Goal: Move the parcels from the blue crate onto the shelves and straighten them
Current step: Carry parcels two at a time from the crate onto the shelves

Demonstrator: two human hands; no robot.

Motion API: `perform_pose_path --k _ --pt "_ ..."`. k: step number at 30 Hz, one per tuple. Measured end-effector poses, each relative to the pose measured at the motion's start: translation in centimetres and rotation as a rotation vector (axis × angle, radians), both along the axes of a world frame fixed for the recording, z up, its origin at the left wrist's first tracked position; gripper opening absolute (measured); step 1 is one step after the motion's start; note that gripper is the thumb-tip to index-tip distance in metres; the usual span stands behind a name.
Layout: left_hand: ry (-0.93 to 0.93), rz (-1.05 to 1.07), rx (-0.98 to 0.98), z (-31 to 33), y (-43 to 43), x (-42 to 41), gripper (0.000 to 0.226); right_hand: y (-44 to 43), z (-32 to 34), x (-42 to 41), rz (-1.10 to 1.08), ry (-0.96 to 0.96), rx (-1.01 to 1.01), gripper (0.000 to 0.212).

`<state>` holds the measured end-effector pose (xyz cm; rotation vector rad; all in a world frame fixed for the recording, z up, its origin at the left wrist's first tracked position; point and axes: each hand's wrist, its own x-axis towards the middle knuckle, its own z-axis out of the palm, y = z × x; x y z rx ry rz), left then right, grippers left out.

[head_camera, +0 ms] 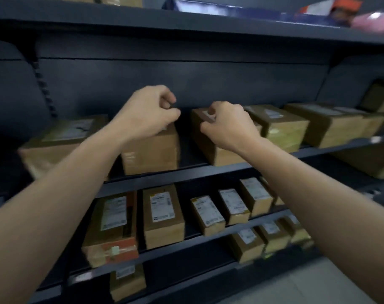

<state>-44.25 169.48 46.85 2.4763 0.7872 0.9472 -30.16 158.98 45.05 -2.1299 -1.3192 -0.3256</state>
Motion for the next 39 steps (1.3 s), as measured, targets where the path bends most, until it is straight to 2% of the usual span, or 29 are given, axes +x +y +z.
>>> perform_pose_path --k 3,6,10,14,18,24,31,39 --pt "0.063 -0.141 0.206 0.5 -6.4 6.2 0.027 -7.1 0.7 3.8 -0.139 -0.223 -0.109 0.024" --pt "0.056 -0.276 0.351 0.9 -13.9 13.0 0.027 -15.3 1.0 8.4 -0.283 -0.341 -0.194 0.014" --pt "0.069 -0.432 0.514 0.9 -24.9 22.2 0.027 -27.5 1.0 14.6 -0.498 -0.436 -0.217 0.014" --pt "-0.034 -0.592 0.702 0.2 -36.7 29.3 0.025 -40.1 0.5 19.1 -0.773 -0.494 -0.273 0.016" --pt "-0.144 -0.821 0.79 0.3 -48.6 34.7 0.027 -52.3 0.0 20.7 -1.026 -0.512 -0.33 0.015" --pt "-0.284 -1.218 0.734 -0.8 -65.4 39.7 0.028 -67.6 -1.2 19.8 -1.41 -0.401 -0.373 0.033" --pt "-0.397 -1.521 0.684 -3.1 -81.3 45.3 0.029 -81.3 -3.3 21.0 -1.788 -0.241 -0.465 0.026" --pt "-0.433 -1.796 0.522 -3.0 -97.1 54.2 0.028 -96.0 -3.0 27.6 -2.035 -0.179 -0.5 0.023"
